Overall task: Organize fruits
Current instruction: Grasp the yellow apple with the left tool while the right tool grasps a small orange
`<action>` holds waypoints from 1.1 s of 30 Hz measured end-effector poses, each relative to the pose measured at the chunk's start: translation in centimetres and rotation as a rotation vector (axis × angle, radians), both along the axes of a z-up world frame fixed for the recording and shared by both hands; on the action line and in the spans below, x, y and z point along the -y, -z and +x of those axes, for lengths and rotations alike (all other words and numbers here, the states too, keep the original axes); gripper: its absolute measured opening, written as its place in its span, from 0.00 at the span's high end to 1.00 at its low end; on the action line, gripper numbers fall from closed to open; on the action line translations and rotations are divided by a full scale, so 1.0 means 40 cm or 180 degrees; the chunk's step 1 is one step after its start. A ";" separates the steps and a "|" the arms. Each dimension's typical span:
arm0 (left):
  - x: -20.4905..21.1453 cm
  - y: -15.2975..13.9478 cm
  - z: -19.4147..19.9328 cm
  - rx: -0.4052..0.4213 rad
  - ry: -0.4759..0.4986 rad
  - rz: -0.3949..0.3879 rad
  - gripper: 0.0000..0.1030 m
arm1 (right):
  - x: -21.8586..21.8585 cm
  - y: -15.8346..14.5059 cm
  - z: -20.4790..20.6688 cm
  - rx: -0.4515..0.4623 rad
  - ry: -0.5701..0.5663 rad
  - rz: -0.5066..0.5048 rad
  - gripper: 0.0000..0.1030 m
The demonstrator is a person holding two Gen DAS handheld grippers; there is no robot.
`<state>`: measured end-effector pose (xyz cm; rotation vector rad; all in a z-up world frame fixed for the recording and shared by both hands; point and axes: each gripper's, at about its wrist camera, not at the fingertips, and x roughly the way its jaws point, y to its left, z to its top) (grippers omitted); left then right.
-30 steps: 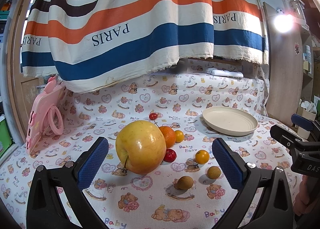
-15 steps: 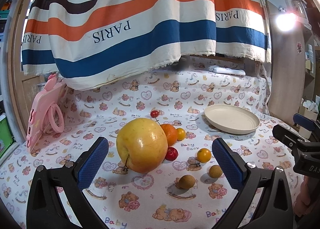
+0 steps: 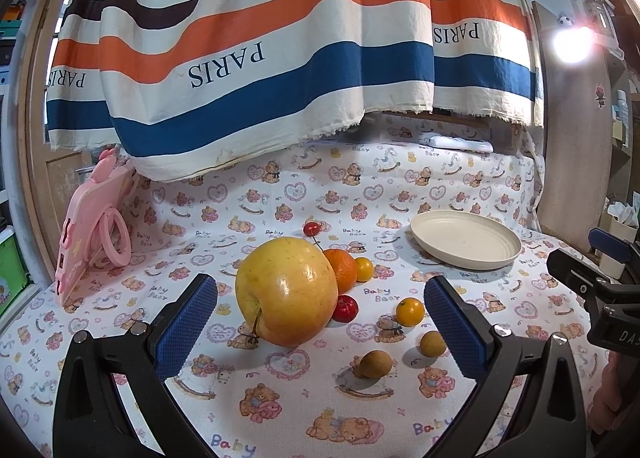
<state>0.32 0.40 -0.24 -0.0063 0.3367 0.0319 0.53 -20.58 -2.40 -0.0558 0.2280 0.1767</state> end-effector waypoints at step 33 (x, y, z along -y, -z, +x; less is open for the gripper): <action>-0.060 -0.168 0.023 0.0125 -0.0107 0.0163 0.00 | -0.032 -0.134 0.061 -0.0220 0.0145 -0.0044 0.00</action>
